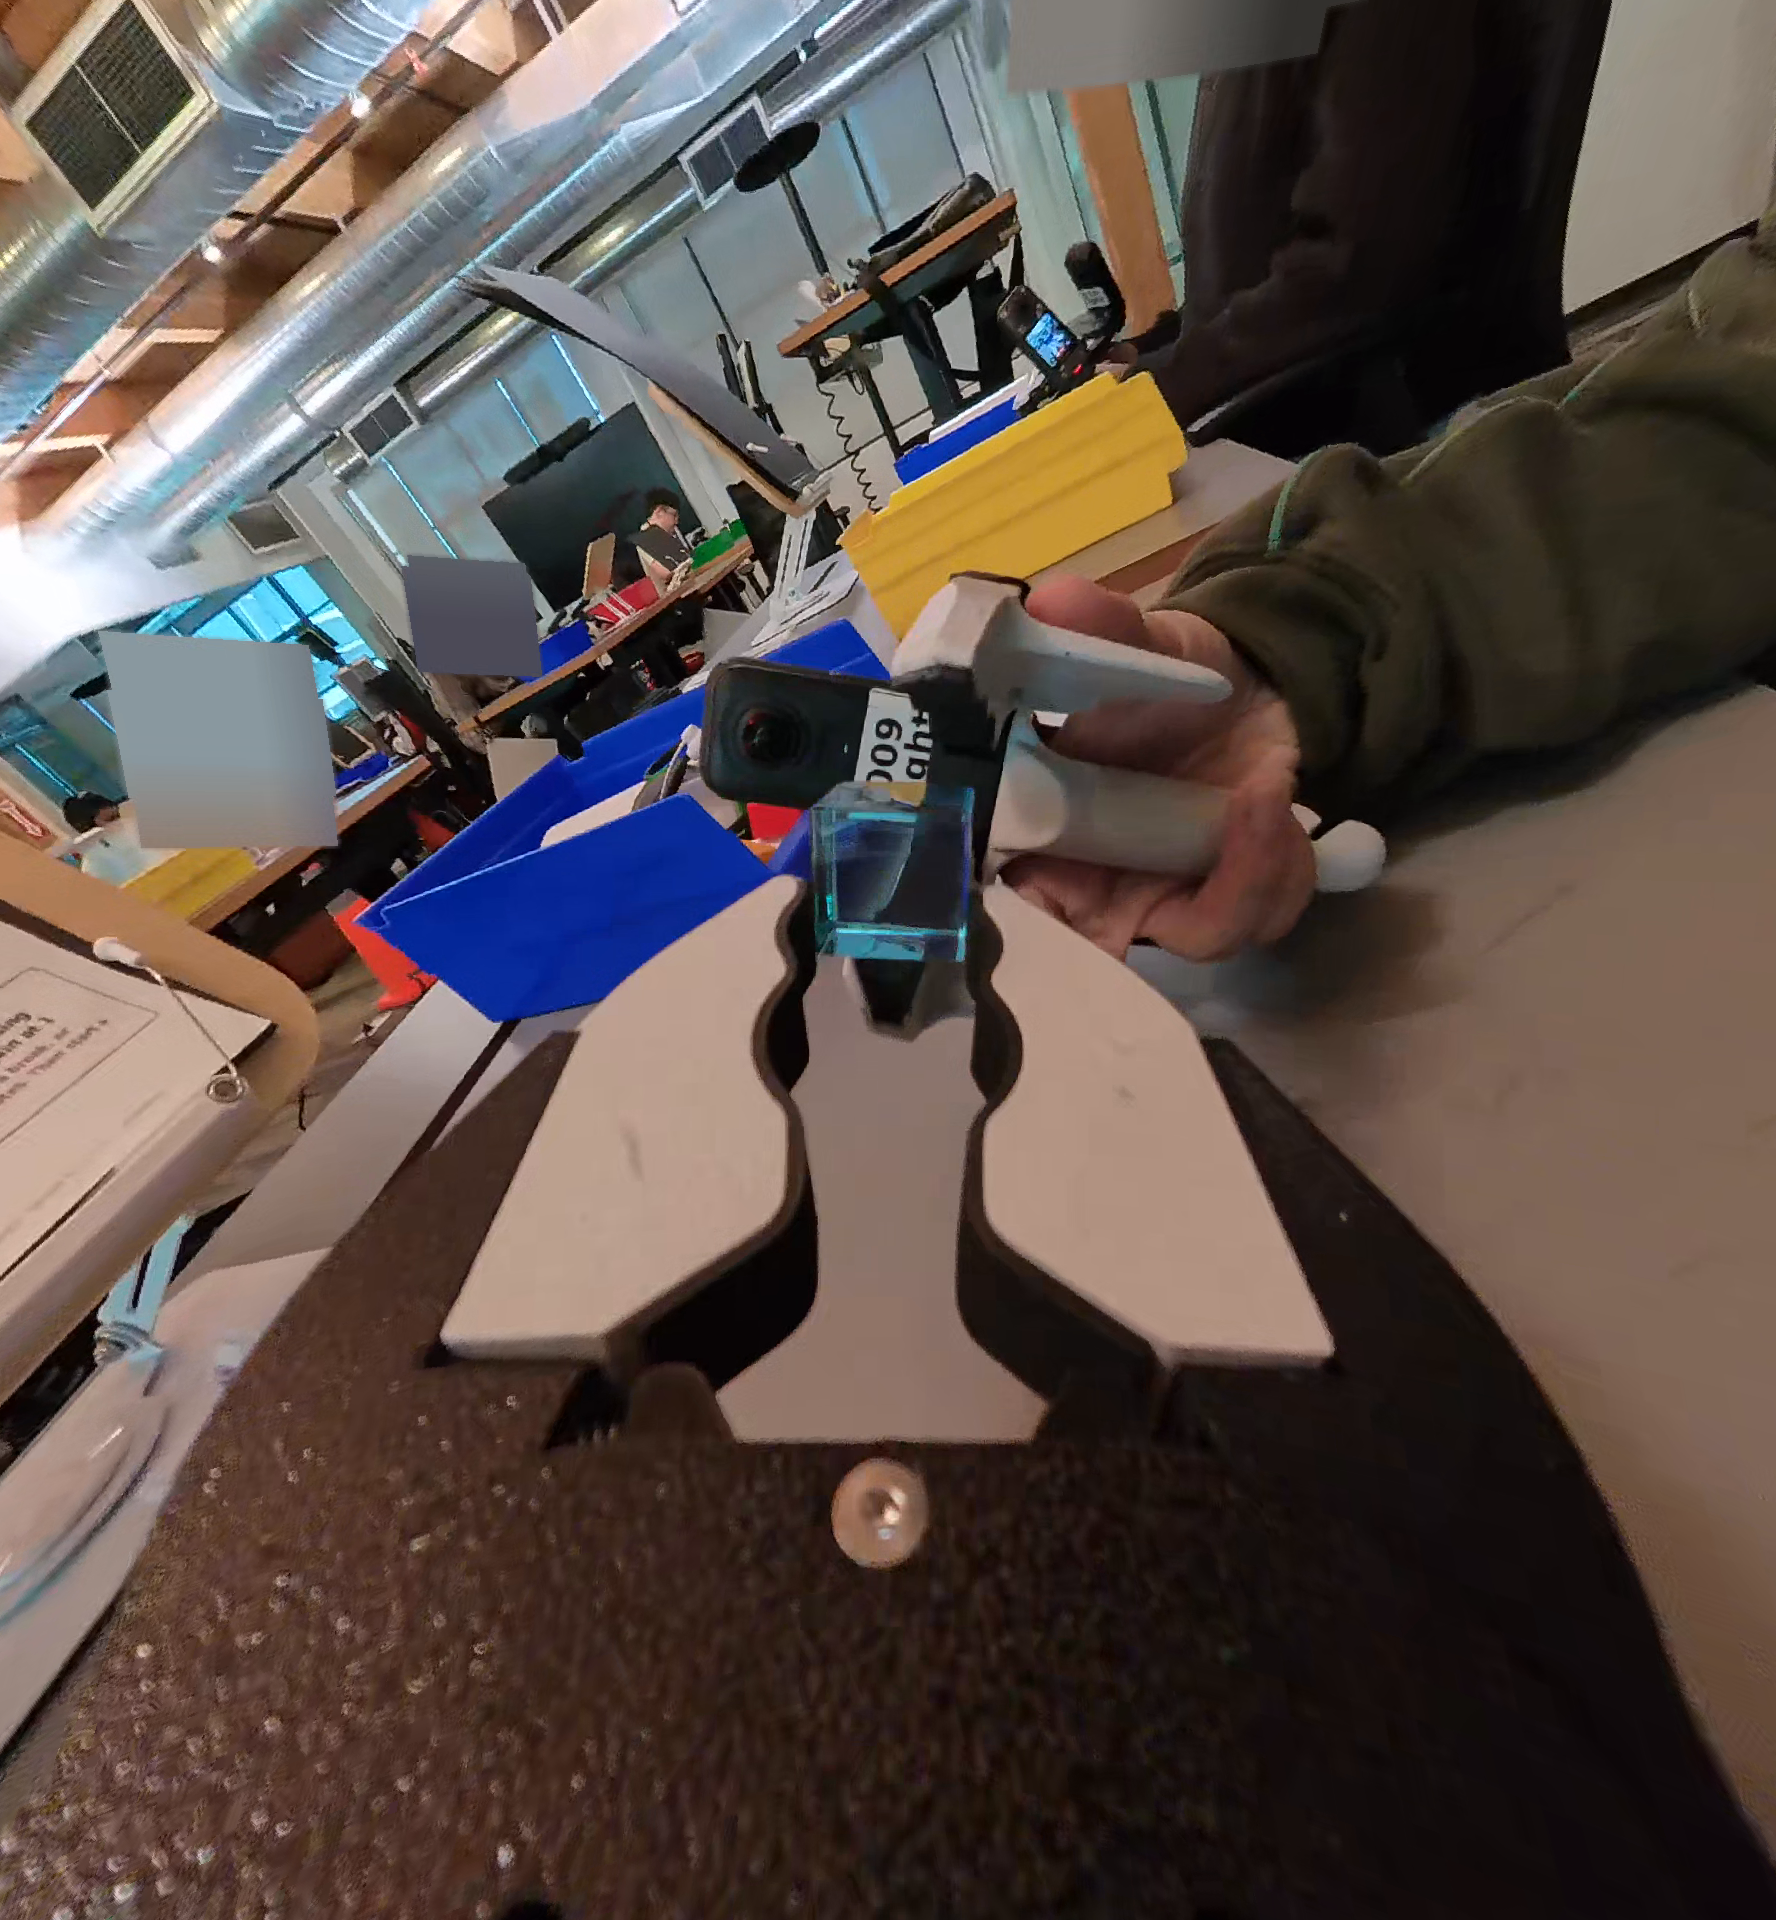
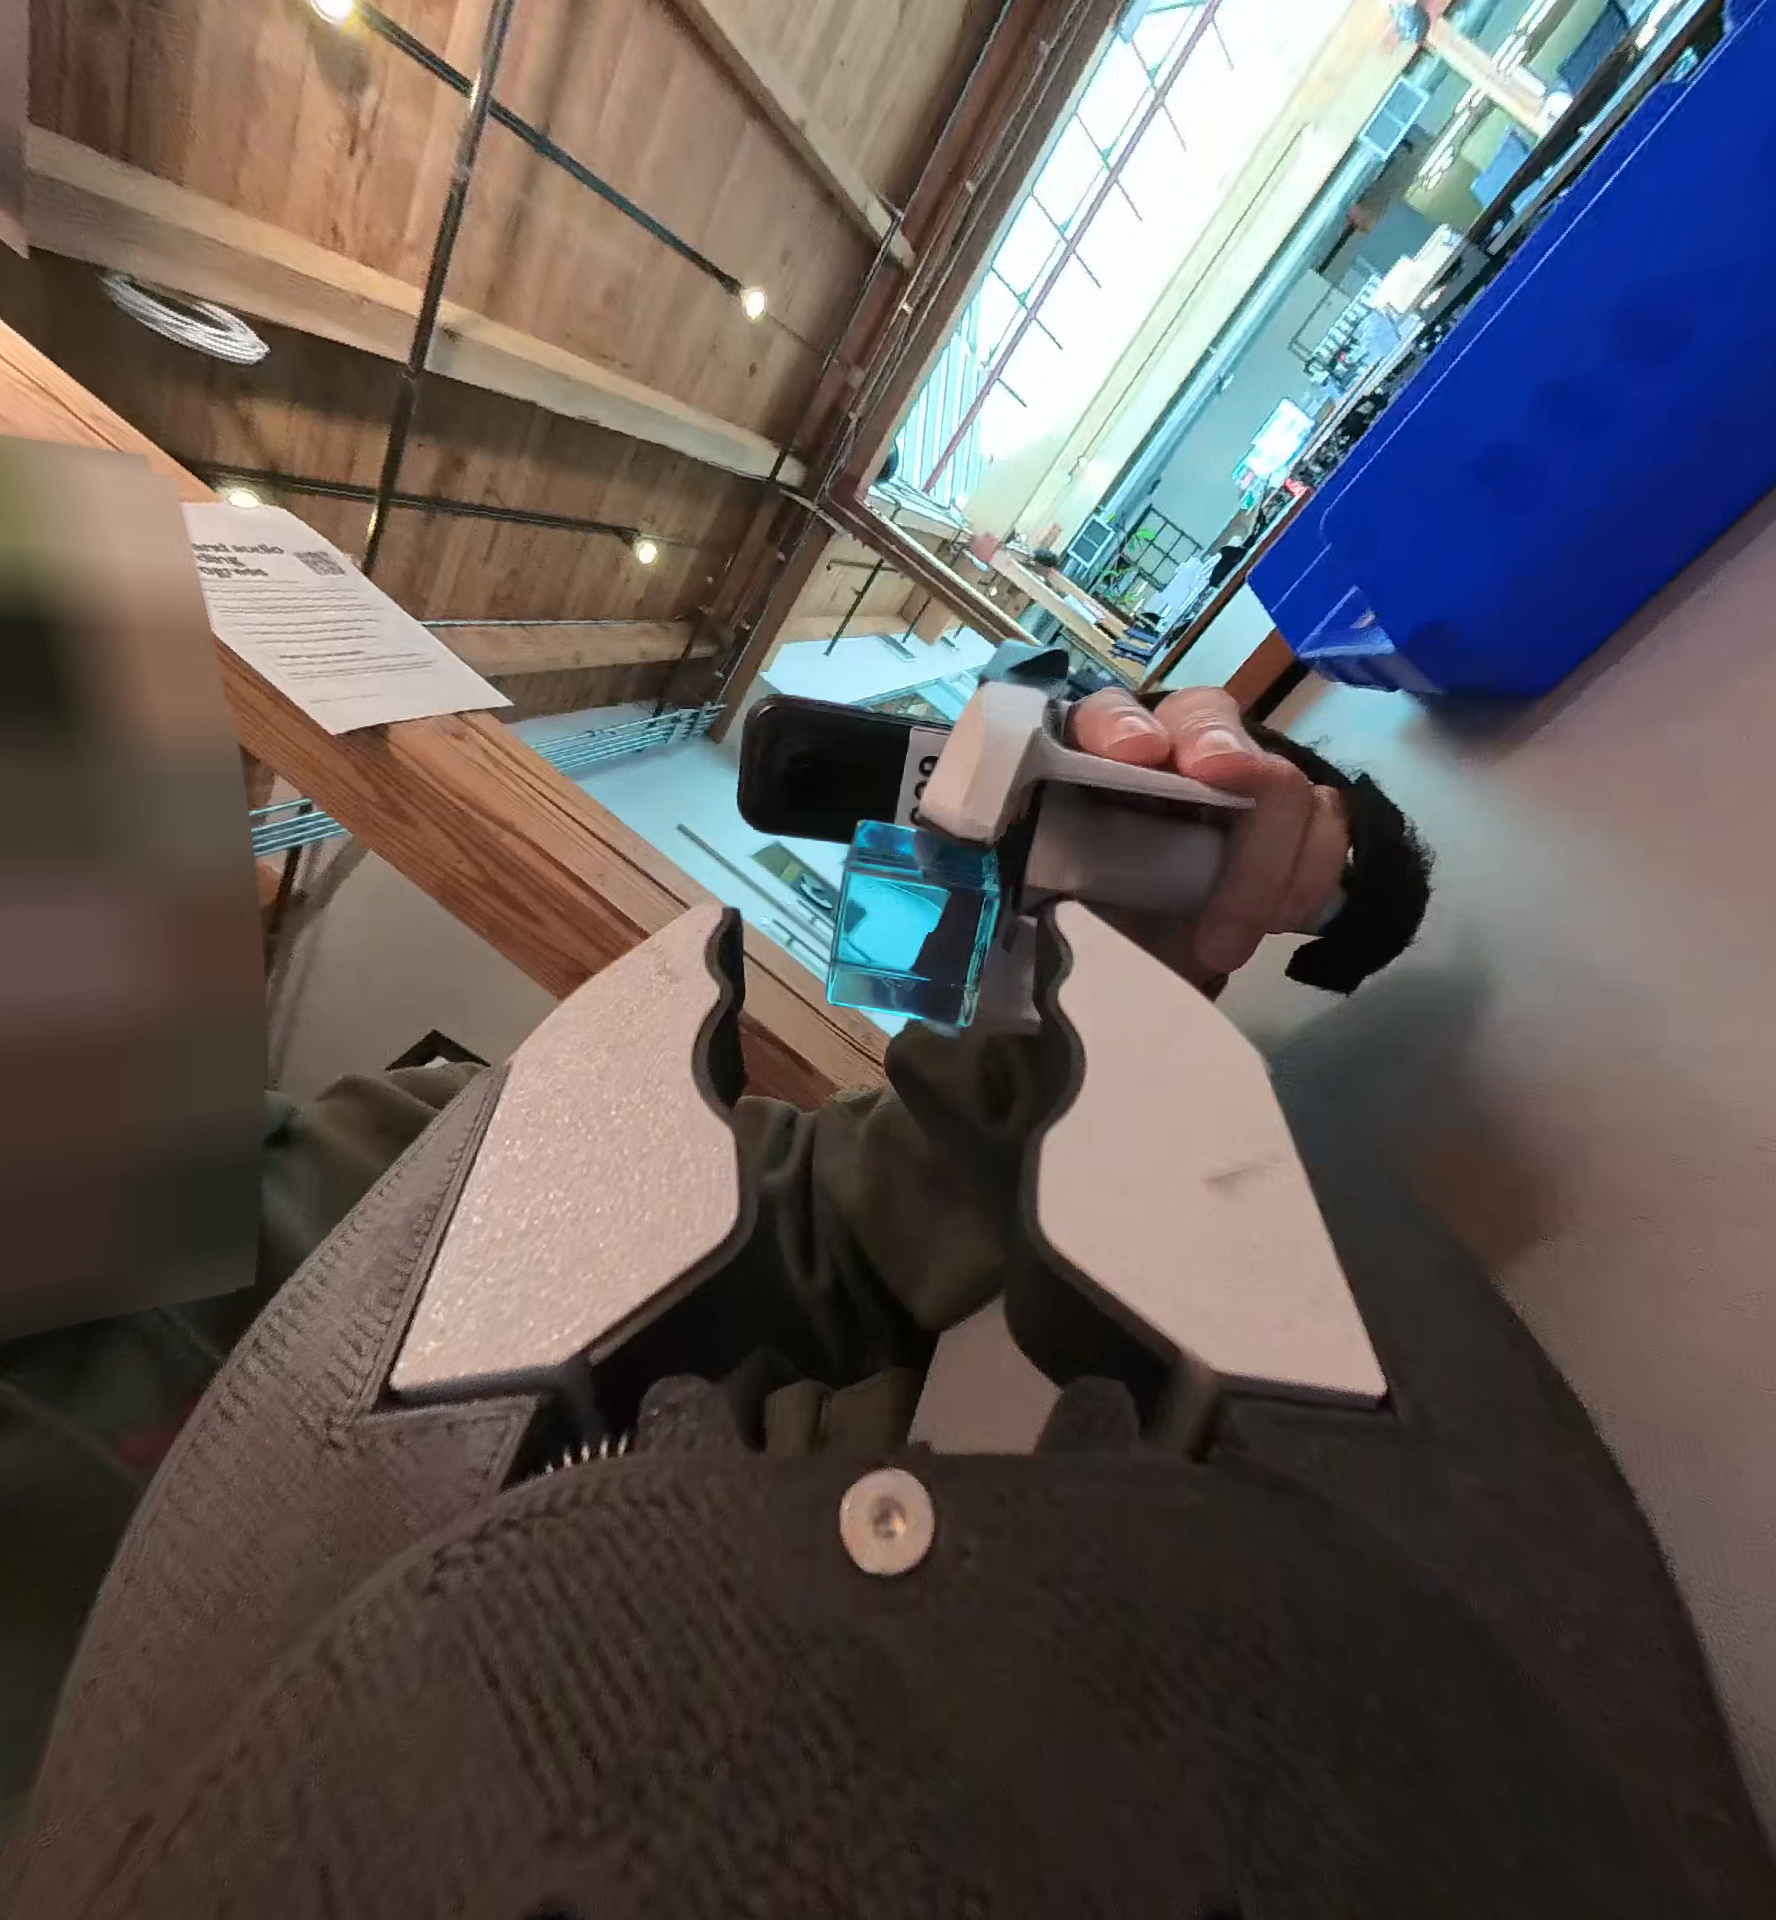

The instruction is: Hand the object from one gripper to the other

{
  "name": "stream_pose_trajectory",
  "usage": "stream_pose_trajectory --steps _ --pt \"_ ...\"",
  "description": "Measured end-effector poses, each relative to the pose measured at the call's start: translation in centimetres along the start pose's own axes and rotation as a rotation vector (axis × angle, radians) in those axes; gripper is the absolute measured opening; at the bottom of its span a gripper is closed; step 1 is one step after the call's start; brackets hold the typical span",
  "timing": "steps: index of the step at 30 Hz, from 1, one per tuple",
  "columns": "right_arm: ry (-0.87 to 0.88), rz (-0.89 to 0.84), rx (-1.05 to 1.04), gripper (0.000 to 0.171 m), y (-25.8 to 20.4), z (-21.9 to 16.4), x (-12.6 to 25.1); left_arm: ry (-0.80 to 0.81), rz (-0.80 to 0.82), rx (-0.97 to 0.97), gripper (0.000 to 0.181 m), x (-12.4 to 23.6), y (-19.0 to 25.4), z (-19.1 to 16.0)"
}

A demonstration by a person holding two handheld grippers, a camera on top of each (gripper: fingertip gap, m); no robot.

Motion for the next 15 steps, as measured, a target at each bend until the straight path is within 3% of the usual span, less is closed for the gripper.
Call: stream_pose_trajectory --steps 8,10,12,15 --pt "-0.023 -0.072 0.056 0.031 1.1 0.3 0.6 -0.089 0.0 -0.035 0.027 -0.4 0.3 -1.2" --pt "-0.014 -0.158 0.166 0.029 1.5 0.8 0.8 -0.139 0.02 0.026 0.029 -0.4 0.1 -2.1" --pt "0.002 -0.284 0.306 0.028 1.9 1.7 1.5 -0.173 0.053 0.081 0.041 -0.4 -0.3 -2.9" --pt "0.19 -0.437 0.564 0.027 -0.2 5.7 4.3 -0.238 0.101 0.135 0.049 -0.2 -0.9 -4.1"
Point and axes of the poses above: each gripper's, where its closed fingertips meet, x back along the fingers, z out of its top, y = z × x across the jaws, the point moved 1 cm from there along x, back along the fingers, and after that the axes turned 12 degrees about -x, right-handed, at the moved point
